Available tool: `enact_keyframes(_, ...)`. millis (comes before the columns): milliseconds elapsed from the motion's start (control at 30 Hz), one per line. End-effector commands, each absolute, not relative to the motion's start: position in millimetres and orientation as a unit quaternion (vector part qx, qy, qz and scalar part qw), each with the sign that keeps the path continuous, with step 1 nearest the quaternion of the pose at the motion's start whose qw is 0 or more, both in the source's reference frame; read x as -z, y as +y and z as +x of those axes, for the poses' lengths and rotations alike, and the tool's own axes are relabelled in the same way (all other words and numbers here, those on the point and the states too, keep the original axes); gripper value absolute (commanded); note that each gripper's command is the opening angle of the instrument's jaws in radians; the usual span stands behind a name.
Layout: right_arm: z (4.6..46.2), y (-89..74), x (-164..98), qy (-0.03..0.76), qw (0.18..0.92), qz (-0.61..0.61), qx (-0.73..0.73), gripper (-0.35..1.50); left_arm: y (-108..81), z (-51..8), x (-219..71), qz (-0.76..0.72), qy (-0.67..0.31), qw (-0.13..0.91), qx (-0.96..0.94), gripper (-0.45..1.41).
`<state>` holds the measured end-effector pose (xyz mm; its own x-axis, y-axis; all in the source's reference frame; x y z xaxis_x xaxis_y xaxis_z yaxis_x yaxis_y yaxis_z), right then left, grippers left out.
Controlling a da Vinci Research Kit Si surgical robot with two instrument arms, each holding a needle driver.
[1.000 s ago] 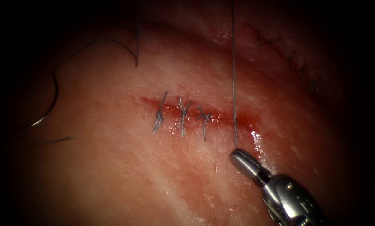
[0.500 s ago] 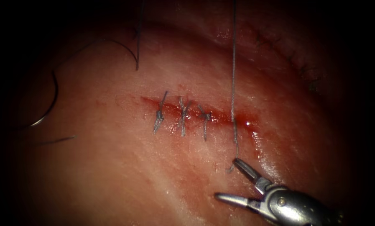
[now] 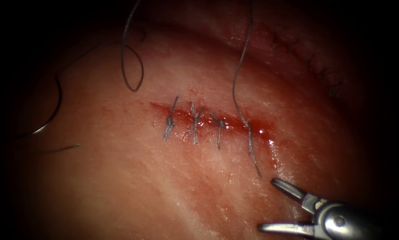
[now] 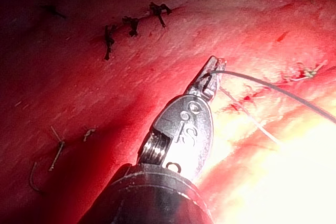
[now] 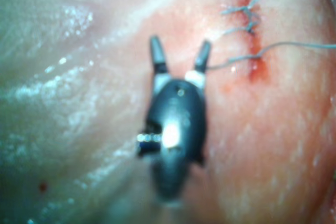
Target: Wound Closure
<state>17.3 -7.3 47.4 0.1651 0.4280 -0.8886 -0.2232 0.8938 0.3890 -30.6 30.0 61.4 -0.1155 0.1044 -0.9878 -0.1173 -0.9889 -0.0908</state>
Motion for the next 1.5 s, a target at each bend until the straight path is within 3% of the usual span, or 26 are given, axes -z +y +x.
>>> enact_keyframes(33, 18.2, -4.8, -48.2, 0.611, 0.756, 0.085, -0.22, 0.78, 29.0, -30.8, -60.3, -0.665, 0.003, 0.078, -0.743, -0.45)
enact_keyframes(333, 22.0, 3.3, -53.5, 0.607, 0.753, 0.076, -0.243, 0.39, 20.3, -29.1, -51.3, -0.677, -0.002, 0.072, -0.733, -0.45)
enact_keyframes(667, 25.6, 8.4, -59.4, 0.601, 0.755, 0.06, -0.253, 0.27, 14.1, -29.2, -52.1, -0.684, -0.011, 0.072, -0.726, -0.45)
enact_keyframes(867, 25.8, 11.6, -62.4, 0.627, 0.729, 0.017, -0.274, 0.04, 8.5, -29.4, -54.0, -0.697, -0.028, 0.076, -0.713, -0.45)
enact_keyframes(1500, 22.7, 10.2, -59.7, 0.754, 0.598, 0.175, -0.207, 0.0, 6.1, -29.4, -58.8, -0.697, -0.04, 0.082, -0.712, -0.45)
